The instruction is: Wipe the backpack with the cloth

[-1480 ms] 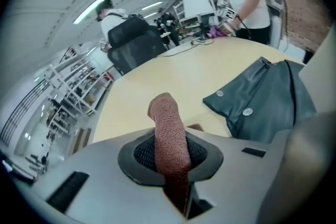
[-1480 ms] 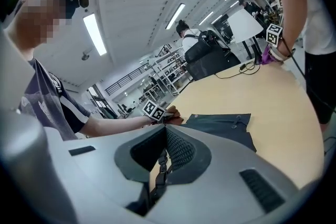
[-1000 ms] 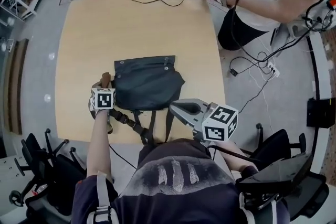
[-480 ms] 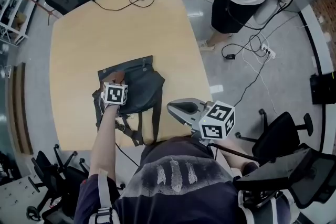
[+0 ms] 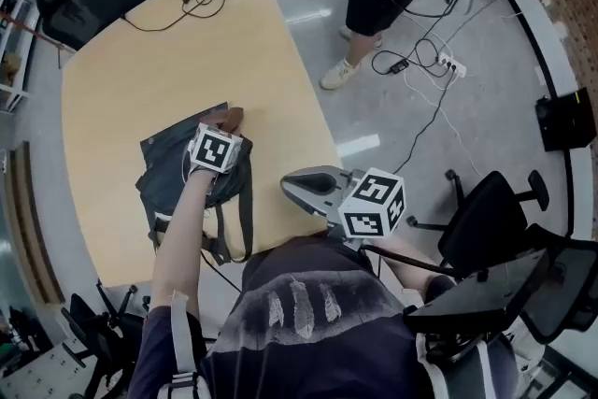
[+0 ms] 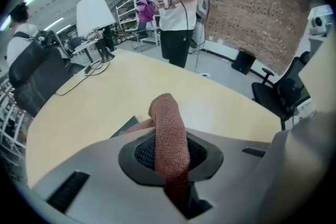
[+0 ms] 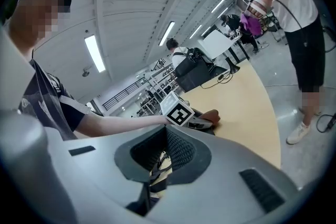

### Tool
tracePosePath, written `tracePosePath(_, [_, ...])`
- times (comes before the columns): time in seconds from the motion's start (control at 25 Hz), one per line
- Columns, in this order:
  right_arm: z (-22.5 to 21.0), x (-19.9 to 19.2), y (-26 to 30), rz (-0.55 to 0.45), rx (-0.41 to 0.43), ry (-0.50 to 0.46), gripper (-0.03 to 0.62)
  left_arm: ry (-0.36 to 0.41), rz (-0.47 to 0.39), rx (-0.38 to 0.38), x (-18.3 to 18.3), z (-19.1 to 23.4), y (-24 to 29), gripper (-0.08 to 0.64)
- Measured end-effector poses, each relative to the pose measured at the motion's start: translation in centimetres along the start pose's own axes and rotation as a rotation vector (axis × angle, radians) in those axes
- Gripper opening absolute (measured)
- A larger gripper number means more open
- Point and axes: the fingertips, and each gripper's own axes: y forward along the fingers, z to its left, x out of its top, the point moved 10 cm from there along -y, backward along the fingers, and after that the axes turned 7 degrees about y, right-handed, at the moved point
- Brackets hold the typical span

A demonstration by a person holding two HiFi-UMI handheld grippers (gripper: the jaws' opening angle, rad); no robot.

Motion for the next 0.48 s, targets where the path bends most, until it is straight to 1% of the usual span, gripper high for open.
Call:
tracePosePath(0.08, [-0.2,0.4,0.1,0.004,0.015,-0.007,0.003,-0.021,-0.090,-0.064,1.4,-1.1,-1.1,0.058])
tracePosePath(0.12, [-0.3,0.6,0.0,0.004,0.018,-0.009,0.003,-0.044,-0.146,-0.082,2.2,-1.6,-2.0,0.058])
tracePosePath(0.16, [-0.3,0.8,-0.2,0.001,0.019,-0.010,0.003,-0.083,-0.210,-0.099,3.1,-1.9,-2.9,0.058])
tracePosePath(0.2, [-0.4,0.9,-0.5,-0.003,0.019,-0.010,0.003,-0.145,-0.277,-0.119,3.8,-2.2,-3.8,0.058])
tracePosePath(0.24, [-0.5,0.9,-1.0,-0.006,0.021,-0.012,0.003,-0.232,-0.341,-0.142,4.3,-2.2,-4.6,0.058])
tracePosePath(0.28, [-0.6,0.9,-1.4,-0.008,0.028,-0.015,0.003,-0.337,-0.396,-0.165,4.4,-2.1,-5.1,0.058])
tracePosePath(0.32, [-0.6,0.9,-1.9,-0.010,0.036,-0.019,0.003,-0.445,-0.434,-0.189,4.2,-1.9,-5.3,0.058])
tracePosePath(0.36, [-0.6,0.9,-2.2,-0.010,0.046,-0.022,0.003,-0.543,-0.449,-0.212,3.7,-1.6,-5.3,0.058])
tracePosePath(0.4, [-0.6,1.0,-2.4,-0.009,0.054,-0.025,0.003,-0.622,-0.443,-0.227,2.9,-1.3,-5.0,0.058])
tracePosePath(0.44, [-0.7,1.0,-2.5,-0.003,0.062,-0.025,0.003,-0.681,-0.423,-0.227,1.9,-1.0,-4.6,0.058])
tracePosePath(0.48, [-0.8,1.1,-2.5,0.006,0.068,-0.023,0.003,-0.726,-0.396,-0.209,0.7,-0.9,-4.3,0.058])
